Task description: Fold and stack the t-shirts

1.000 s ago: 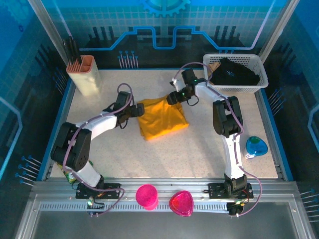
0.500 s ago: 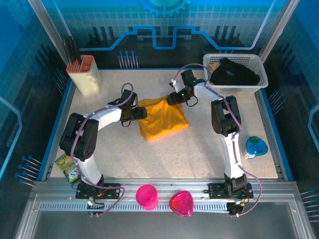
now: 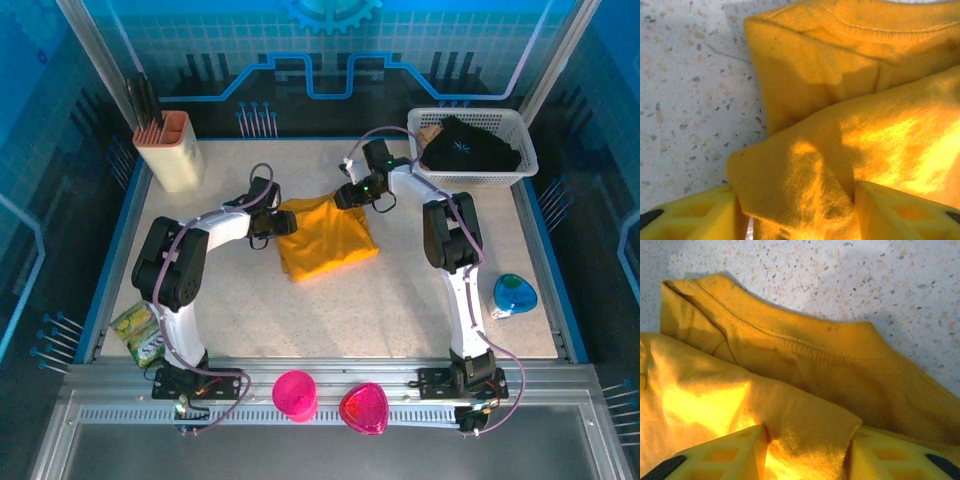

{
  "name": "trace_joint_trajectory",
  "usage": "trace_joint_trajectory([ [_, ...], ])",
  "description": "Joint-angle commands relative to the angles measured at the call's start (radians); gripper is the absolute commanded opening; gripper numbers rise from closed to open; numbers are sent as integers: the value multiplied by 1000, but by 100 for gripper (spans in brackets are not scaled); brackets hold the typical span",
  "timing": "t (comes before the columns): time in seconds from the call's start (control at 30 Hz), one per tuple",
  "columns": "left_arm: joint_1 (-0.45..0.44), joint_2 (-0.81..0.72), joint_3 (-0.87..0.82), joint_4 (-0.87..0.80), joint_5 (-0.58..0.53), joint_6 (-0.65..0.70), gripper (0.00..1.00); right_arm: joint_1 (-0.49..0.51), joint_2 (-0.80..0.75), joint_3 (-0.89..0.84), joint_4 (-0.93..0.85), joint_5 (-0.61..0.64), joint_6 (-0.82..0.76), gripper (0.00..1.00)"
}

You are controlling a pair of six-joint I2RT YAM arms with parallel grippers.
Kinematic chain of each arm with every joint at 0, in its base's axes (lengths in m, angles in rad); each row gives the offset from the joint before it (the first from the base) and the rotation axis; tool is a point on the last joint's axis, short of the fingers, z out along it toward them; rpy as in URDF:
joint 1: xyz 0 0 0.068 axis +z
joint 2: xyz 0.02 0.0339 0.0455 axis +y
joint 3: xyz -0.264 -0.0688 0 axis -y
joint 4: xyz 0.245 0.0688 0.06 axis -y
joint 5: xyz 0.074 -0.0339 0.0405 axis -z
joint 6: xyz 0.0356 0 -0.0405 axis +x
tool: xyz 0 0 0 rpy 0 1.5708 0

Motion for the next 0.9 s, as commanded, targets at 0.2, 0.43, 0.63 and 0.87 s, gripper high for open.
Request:
trace_joint_trajectory([
  [0.2,-3,21,21,56,22,18,36,-11,38,40,-4,-25,28,24],
  [0.43,-21,-43,-1,58,25,59,26,-11,16,11,21,-29,42,0],
  [0.63,-42,-152,-37,83,37,121,12,-12,-128,-139,123,-11,67,0],
  [0.87,-40,-201,-66,124,113,124,0,-15,-275,-316,218,-5,95,0],
])
